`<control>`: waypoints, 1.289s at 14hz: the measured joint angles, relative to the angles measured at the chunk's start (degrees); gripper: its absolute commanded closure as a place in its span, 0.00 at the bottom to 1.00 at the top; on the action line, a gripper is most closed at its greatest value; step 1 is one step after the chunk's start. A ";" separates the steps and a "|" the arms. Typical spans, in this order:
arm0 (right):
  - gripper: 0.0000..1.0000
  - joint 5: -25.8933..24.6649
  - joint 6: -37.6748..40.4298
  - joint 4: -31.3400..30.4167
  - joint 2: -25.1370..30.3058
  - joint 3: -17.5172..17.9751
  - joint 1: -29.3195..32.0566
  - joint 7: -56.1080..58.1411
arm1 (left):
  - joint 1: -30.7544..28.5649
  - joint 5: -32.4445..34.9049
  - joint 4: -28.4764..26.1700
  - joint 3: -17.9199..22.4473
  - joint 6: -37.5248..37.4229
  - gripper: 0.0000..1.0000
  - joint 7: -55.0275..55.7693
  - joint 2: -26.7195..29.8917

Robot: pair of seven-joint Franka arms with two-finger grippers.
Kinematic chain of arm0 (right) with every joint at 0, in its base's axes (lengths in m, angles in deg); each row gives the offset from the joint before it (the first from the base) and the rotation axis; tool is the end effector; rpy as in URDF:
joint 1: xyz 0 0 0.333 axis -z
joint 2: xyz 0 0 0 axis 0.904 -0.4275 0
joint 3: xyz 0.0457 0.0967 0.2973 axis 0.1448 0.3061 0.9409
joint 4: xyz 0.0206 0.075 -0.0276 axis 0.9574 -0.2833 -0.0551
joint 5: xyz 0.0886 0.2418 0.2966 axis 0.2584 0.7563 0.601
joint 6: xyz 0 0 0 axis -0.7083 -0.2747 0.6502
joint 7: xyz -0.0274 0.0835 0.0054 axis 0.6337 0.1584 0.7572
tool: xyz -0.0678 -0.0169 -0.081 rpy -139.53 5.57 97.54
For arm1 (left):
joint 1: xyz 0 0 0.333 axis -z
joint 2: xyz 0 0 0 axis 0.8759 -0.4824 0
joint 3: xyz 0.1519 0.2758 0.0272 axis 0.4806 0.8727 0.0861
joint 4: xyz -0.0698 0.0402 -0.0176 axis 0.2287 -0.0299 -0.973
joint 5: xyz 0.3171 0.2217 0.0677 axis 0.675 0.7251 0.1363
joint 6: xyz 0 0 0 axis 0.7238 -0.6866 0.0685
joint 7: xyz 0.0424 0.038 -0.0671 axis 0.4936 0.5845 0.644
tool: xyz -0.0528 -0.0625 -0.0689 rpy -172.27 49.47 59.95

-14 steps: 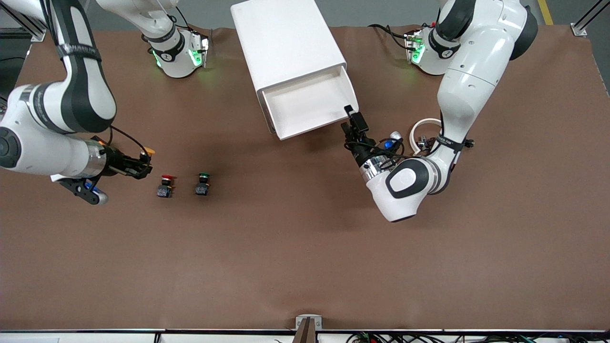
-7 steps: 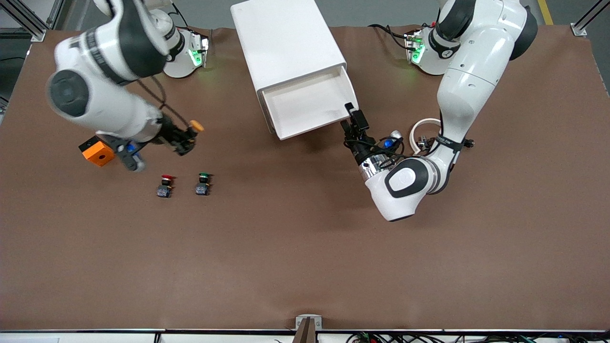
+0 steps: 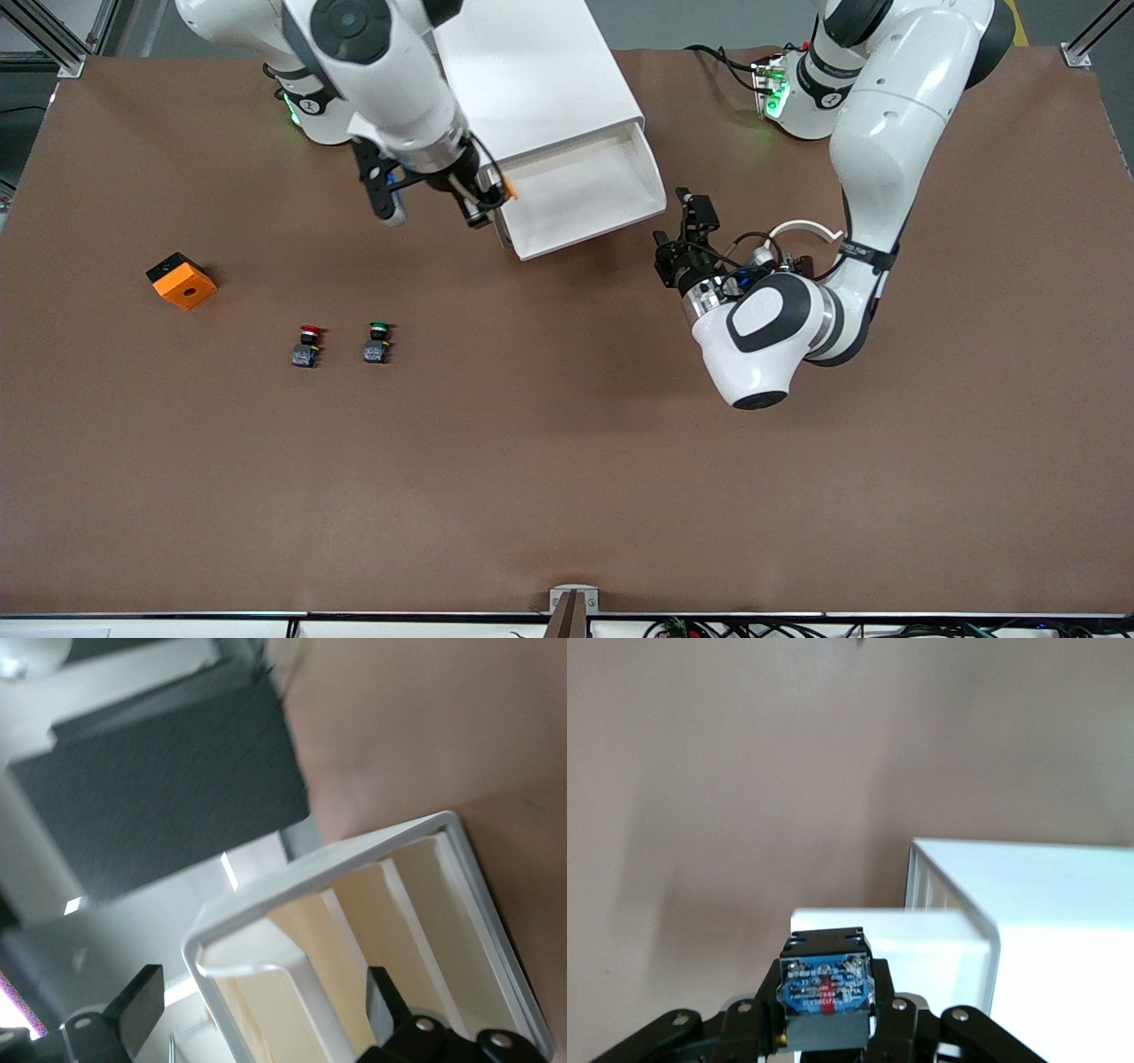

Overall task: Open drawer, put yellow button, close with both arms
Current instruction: 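Carry the yellow button over the open drawer with the right gripper, then lower the button into the drawer and open the right gripper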

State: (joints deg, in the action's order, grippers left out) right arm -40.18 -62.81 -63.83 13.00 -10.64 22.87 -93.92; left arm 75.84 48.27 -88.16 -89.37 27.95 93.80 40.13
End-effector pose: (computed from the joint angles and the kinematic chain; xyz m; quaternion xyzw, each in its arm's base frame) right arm 0.4479 0.4029 0.5196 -0.8163 0.5711 0.0797 0.0328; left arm 0.5420 -0.3226 0.2949 -0.6348 -0.5063 0.5232 0.2586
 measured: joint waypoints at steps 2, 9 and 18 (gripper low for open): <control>1.00 -0.03 -1.95 -0.01 -1.31 -0.05 -3.43 -5.38 | -0.06 4.97 0.00 0.08 -0.01 0.00 -8.08 2.36; 1.00 -0.05 -8.28 0.77 -6.96 -0.15 -10.83 -17.28 | -0.74 18.51 -0.61 0.14 4.57 0.00 -30.90 5.99; 1.00 -1.69 -8.74 5.22 -15.07 -0.38 -17.81 -26.99 | -0.67 28.14 -2.02 0.16 23.73 0.00 -49.74 7.93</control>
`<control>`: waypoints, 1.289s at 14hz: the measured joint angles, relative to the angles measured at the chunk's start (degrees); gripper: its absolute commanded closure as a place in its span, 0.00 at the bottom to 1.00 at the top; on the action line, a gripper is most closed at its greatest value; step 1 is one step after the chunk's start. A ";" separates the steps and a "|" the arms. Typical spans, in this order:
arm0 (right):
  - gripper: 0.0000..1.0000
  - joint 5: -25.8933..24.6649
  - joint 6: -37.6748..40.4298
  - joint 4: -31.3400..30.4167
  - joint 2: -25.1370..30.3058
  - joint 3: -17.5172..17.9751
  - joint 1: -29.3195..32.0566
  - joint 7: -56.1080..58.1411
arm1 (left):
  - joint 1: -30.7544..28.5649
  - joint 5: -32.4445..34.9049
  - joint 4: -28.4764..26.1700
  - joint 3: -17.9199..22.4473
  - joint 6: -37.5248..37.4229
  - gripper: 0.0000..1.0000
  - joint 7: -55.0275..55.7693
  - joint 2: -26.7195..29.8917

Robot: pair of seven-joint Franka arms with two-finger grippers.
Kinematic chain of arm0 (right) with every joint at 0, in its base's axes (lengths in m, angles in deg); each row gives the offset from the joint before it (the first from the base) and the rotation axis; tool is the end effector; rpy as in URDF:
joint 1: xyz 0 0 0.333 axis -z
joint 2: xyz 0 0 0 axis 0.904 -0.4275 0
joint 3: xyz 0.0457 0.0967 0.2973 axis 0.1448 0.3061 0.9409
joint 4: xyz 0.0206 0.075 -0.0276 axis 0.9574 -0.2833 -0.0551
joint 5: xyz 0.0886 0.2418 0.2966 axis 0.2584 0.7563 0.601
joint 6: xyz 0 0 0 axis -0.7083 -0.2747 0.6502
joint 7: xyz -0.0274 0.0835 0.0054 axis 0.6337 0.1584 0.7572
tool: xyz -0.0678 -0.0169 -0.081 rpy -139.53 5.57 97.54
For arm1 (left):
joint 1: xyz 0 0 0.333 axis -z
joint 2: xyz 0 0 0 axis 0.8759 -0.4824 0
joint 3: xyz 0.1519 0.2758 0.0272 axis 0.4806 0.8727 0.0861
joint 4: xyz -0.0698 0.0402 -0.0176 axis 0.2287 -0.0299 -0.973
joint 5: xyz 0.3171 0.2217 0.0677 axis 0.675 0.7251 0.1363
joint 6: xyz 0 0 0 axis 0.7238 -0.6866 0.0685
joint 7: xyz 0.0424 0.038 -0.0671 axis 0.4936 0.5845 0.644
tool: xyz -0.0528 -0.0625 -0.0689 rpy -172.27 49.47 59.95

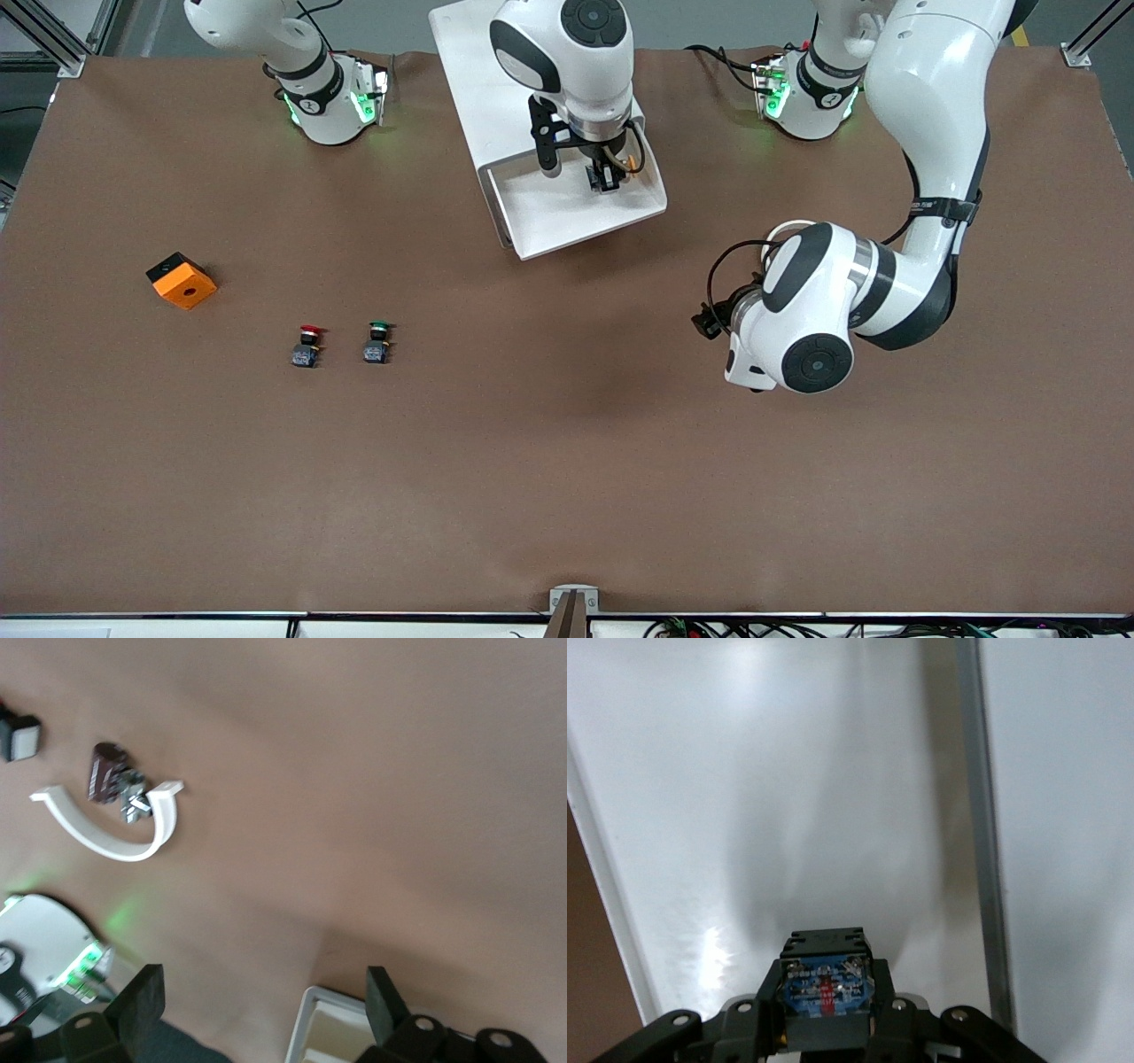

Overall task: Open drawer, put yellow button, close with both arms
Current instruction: 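Lower the button into the drawer and open the right gripper, then withdraw the right gripper while the left gripper moves to the drawer front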

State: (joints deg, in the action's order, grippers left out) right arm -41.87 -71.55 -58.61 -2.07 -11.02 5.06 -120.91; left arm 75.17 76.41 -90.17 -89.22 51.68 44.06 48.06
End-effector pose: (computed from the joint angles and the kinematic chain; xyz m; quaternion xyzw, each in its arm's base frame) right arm 0.3439 0.5716 0.4089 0.7629 -0.6435 -0.0630 0.0068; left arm 0.6079 -0.2768 0.3354 -0.9263 -0.2625 0.2623 0.0651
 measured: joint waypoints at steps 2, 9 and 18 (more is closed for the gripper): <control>1.00 -0.01 0.21 -0.01 -0.21 -0.26 0.00 0.00 | 0.36 0.34 -0.08 -0.05 2.57 0.00 -0.52 0.00; 0.00 -1.10 0.65 0.62 -1.25 -0.66 0.04 0.00 | 1.76 3.45 0.50 -1.16 9.80 0.00 -2.22 1.05; 0.00 -0.95 11.15 10.46 -1.38 -1.40 5.20 6.91 | 5.12 4.93 0.50 -3.17 13.32 0.00 -2.21 3.52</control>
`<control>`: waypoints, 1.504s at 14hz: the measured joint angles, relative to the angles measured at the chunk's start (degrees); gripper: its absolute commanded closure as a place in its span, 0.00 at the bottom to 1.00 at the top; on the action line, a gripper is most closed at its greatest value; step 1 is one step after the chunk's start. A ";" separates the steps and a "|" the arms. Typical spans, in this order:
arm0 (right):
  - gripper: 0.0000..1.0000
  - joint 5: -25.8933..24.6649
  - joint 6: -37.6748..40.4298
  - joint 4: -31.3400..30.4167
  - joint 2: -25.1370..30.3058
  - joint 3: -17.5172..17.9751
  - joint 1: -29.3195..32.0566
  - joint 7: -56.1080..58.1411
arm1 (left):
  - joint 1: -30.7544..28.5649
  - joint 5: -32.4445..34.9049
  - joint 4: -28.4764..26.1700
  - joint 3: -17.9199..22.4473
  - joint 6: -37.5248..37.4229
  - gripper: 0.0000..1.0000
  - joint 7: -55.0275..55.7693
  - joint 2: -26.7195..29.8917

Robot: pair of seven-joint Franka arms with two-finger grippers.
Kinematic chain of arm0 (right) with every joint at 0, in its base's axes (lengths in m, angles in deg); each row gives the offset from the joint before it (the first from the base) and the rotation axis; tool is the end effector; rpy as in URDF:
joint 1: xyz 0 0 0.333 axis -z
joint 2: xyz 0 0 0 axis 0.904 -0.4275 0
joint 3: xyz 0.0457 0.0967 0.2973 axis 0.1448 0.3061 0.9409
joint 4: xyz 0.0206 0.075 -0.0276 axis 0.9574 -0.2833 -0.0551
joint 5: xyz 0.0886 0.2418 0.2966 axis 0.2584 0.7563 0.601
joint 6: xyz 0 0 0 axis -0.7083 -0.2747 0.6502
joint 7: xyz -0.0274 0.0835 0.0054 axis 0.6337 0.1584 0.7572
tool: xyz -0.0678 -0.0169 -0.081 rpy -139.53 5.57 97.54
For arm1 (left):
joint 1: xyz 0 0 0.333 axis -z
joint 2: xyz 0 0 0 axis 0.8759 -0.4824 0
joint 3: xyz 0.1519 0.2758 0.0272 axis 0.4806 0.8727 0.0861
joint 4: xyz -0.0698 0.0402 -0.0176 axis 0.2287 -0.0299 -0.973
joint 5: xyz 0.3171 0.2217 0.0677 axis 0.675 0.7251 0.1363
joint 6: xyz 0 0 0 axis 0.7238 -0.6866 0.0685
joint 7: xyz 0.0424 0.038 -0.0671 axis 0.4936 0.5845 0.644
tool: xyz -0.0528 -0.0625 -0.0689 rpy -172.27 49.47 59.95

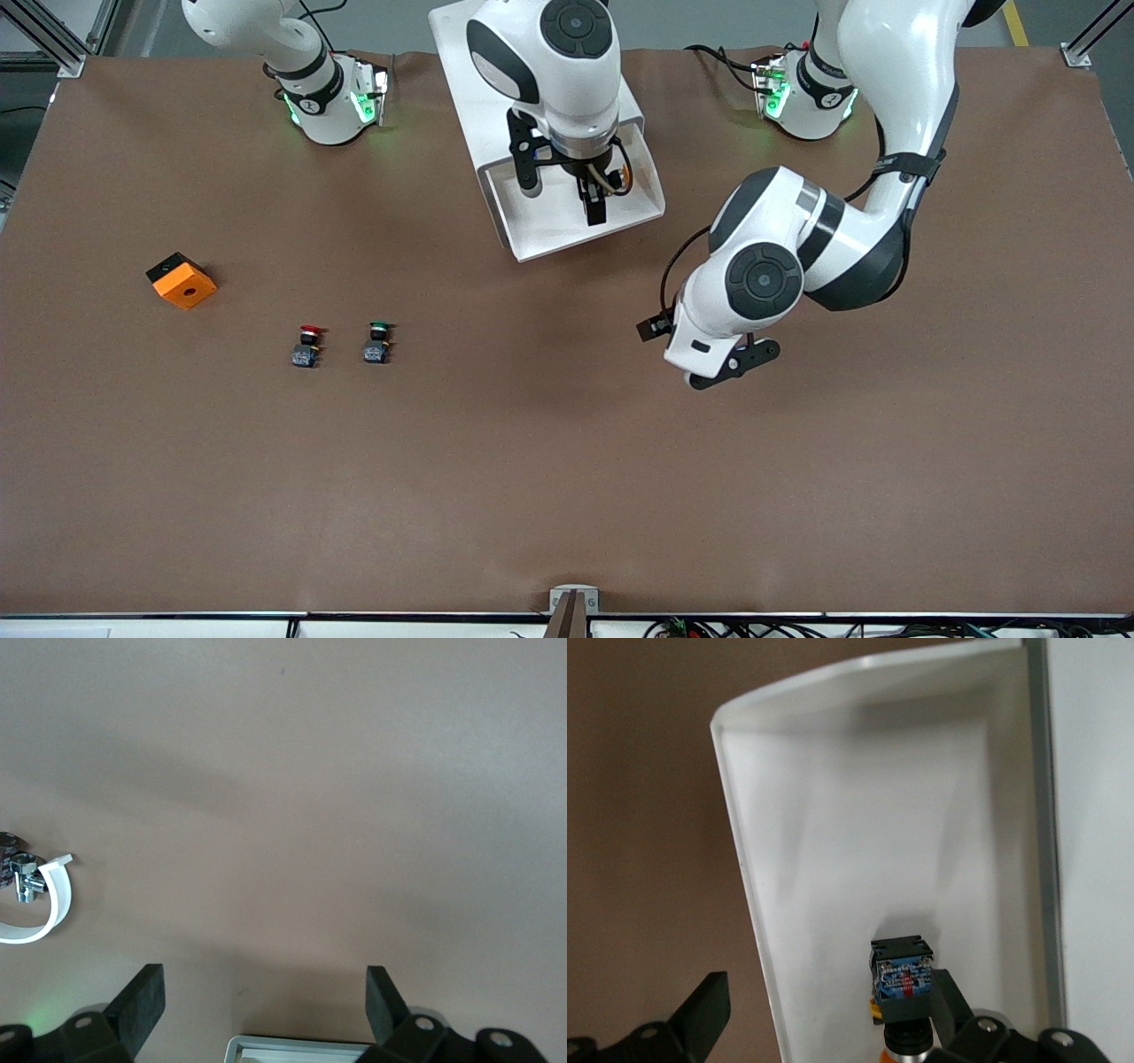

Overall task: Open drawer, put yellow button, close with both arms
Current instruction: 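Withdraw the right gripper while the left gripper moves to the drawer front, then push the drawer closed with the left gripper while the right gripper retracts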

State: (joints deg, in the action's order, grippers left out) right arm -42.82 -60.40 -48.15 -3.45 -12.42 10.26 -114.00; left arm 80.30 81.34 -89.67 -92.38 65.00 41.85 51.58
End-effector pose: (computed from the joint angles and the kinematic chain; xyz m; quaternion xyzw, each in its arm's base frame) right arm 0.4093 0.5396 0.4629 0.7747 -0.6297 -0.0545 0.0172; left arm 0.5972 -0.3601 0.3934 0.9744 0.1862 -0.1259 0.0006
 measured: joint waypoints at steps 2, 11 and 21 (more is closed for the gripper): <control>0.00 0.18 3.45 2.60 0.02 -0.01 2.26 4.97 | 0.90 0.00 -0.06 -0.03 0.37 0.00 0.03 0.17; 0.00 0.29 13.98 6.35 1.83 -0.49 18.20 48.88 | 7.03 0.66 -1.61 -0.09 4.56 0.00 4.78 0.35; 0.00 -2.95 21.05 6.77 4.55 -0.73 37.41 100.68 | 12.15 0.93 -3.57 -0.11 9.41 0.00 5.31 0.36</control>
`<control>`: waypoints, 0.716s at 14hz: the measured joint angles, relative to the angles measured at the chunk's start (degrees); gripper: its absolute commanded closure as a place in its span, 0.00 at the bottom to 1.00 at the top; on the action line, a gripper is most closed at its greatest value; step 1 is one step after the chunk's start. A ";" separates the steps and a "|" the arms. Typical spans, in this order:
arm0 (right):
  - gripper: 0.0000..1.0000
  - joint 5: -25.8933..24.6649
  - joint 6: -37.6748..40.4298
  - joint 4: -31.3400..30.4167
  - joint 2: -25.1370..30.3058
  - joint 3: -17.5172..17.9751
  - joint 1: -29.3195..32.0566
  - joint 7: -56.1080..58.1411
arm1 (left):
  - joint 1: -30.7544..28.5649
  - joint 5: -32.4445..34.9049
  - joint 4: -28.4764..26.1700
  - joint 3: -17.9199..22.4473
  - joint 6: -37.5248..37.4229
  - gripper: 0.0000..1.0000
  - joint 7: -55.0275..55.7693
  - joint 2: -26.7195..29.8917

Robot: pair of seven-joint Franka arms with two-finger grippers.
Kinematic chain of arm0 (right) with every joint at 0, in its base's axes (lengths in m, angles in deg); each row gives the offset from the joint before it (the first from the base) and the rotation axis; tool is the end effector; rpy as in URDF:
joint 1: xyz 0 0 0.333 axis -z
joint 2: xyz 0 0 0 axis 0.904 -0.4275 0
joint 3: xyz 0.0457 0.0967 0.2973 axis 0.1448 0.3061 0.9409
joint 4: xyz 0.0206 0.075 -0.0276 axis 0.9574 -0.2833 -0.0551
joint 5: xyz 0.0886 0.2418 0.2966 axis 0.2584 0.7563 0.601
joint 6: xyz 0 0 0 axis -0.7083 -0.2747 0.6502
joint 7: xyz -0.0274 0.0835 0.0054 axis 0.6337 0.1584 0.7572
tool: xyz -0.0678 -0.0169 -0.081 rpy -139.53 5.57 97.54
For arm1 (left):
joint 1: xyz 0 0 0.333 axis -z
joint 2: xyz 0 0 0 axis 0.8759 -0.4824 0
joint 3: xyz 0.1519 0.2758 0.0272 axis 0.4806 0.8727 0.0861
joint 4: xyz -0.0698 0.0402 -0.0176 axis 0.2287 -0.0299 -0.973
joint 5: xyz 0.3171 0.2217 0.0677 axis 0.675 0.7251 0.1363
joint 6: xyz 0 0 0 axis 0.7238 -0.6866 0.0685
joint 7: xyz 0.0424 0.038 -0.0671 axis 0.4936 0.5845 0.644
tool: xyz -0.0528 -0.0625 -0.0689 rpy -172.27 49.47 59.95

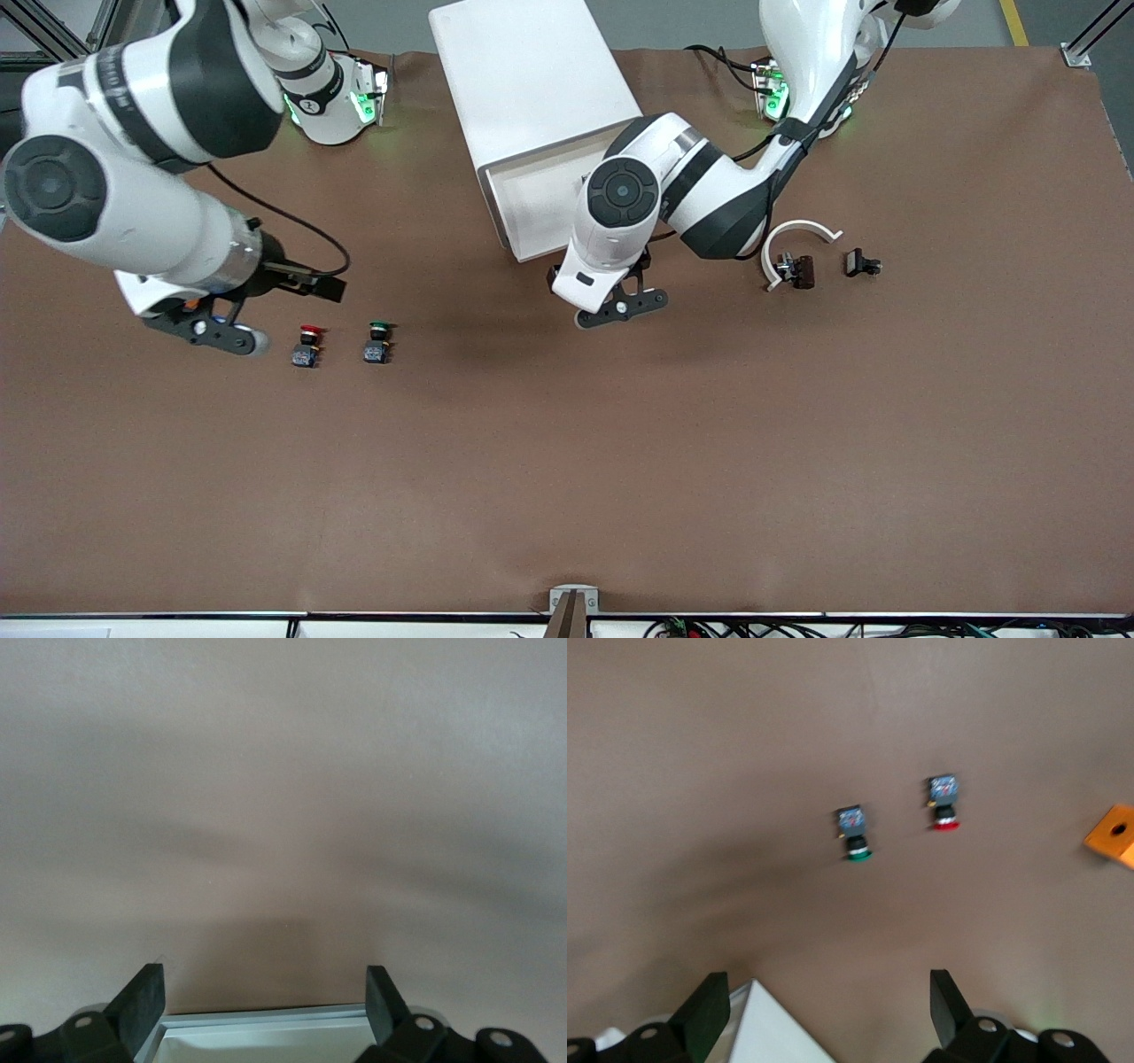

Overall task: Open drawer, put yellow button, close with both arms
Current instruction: 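Push the drawer closed with the left gripper while the right gripper retracts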

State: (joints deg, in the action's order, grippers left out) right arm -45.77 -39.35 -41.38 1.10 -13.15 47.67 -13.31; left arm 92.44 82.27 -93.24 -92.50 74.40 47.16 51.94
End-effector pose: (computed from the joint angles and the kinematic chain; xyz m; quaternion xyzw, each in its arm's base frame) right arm 0.6114 0.1607 0.5424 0.9871 -0.1193 -0.1065 0.0068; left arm 0.5129 -0.4848 0.3809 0.9877 0.1299 -0.0846 0.0184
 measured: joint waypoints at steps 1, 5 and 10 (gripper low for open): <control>0.00 -0.25 0.37 -0.16 0.24 -0.02 1.62 3.86 | 0.49 0.19 -0.23 0.00 0.19 0.00 0.08 0.00; 0.00 -0.63 1.21 -4.07 3.44 -0.18 10.29 20.10 | 2.45 2.44 -1.08 -0.02 1.89 0.00 3.03 0.01; 0.00 -2.81 0.81 -10.06 8.06 -0.02 14.65 25.48 | 3.59 2.51 -1.37 -1.39 1.99 0.00 6.66 0.02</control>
State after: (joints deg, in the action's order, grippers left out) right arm -48.58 -38.54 -51.44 9.16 -13.17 62.32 12.17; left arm 96.04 84.78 -94.61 -93.89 76.40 53.81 51.96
